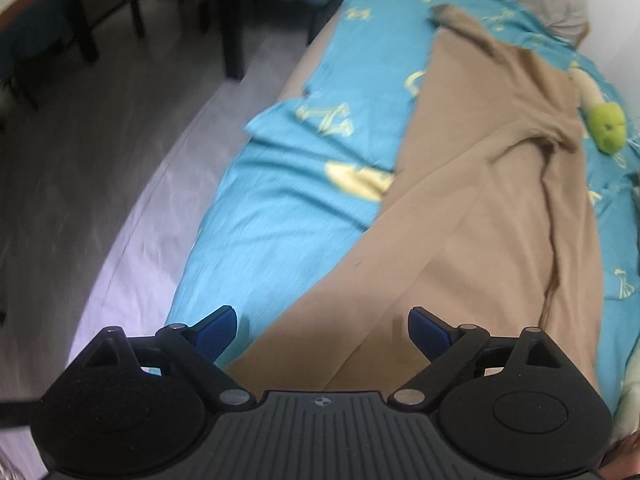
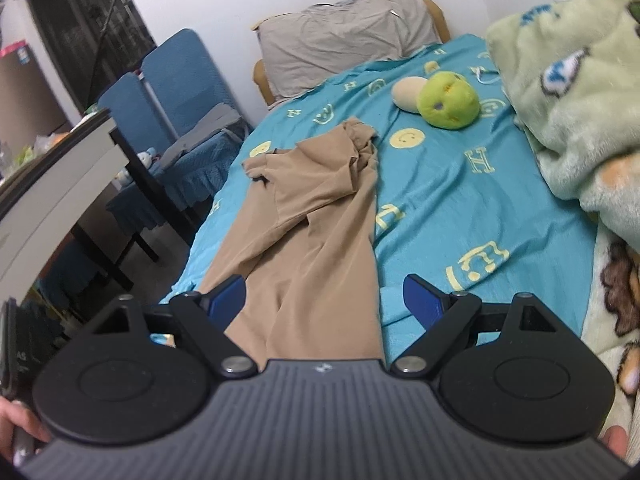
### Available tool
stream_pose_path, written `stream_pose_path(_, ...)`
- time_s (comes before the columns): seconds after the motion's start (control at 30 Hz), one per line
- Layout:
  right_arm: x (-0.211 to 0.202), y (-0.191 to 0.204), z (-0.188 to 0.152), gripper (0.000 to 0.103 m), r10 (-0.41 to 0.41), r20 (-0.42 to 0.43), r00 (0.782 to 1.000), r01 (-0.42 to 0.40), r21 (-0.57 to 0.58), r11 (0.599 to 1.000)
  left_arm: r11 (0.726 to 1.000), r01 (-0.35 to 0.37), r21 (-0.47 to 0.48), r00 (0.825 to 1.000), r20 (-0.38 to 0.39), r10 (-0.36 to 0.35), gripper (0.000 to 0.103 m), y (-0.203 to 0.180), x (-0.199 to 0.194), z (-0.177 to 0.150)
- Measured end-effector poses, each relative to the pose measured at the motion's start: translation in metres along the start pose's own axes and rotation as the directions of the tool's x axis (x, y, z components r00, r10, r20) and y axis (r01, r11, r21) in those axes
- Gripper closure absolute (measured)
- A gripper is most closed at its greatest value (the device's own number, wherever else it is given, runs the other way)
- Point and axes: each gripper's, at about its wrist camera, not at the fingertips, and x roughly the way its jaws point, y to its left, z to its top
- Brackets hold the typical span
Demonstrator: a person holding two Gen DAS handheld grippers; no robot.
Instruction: Fold clothes
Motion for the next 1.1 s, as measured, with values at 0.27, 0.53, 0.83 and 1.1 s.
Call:
stream_pose_path(0.27, 0.011, -0.015, 0.005, 0.016, -0.011, -0.023, 1.000, 0.013, 0.067, 0.998, 1.000, 0.007, -0.006, 0.997, -0.079, -0.008, 0.025, 0.012, 0.009, 0.002)
stream_pose_path(0.53, 0.019, -0.027, 0.002, 0.016, -0.012, -0.060, 0.998, 0.019, 0.128, 0.992, 0.987, 0.070, 0.148, 0.990, -0.129, -0.051, 0.031, 0.008, 0.012, 0.017)
stream_pose_path(0.83, 0.021, -0.031, 0.000, 0.016, -0.013, -0.074, 0.997, 0.023, 0.135, 0.991, 0.848, 0.250, 0.467, 0.962, -0.215, -0.165, 0.029, 0.036, 0.022, 0.023)
stream_pose_path(1.1, 0.032, -0.027, 0.000, 0.016, -0.008, -0.101, 0.995, 0.022, 0.142, 0.990, 0.780, 0.395, 0.486, 0.914, -0.292, -0.281, 0.053, 0.059, 0.031, 0.013)
